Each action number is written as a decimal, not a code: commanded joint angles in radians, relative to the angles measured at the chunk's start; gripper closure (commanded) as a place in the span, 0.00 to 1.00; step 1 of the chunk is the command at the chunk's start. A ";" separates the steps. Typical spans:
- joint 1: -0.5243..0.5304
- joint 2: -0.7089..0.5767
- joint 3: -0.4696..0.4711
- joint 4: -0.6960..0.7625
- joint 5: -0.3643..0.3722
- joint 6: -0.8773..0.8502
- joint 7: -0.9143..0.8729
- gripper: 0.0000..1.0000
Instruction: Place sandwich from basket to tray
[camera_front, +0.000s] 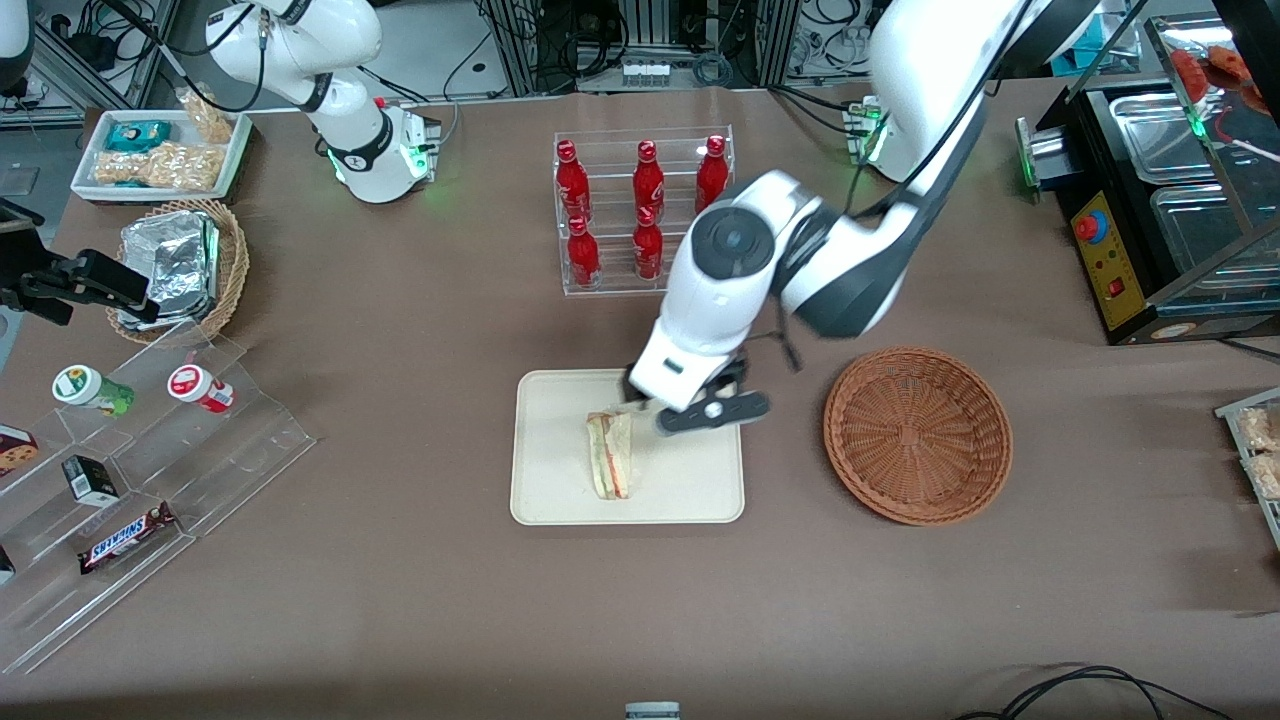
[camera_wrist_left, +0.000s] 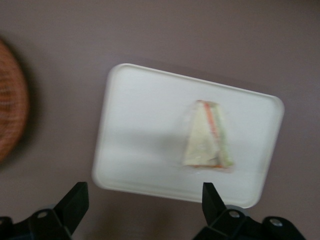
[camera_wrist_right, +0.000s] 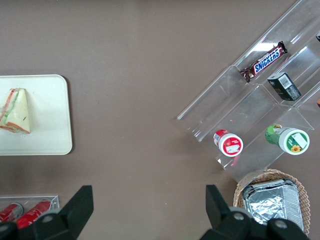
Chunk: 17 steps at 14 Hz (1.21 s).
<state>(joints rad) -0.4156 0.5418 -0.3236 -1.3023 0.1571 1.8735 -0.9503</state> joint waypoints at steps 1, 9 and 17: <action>0.069 -0.083 0.006 -0.075 0.019 -0.135 -0.004 0.00; 0.340 -0.350 0.006 -0.391 0.002 -0.177 0.293 0.00; 0.469 -0.566 0.122 -0.456 -0.099 -0.294 0.718 0.00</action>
<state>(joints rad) 0.0583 0.0464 -0.2648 -1.7246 0.0883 1.5902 -0.3423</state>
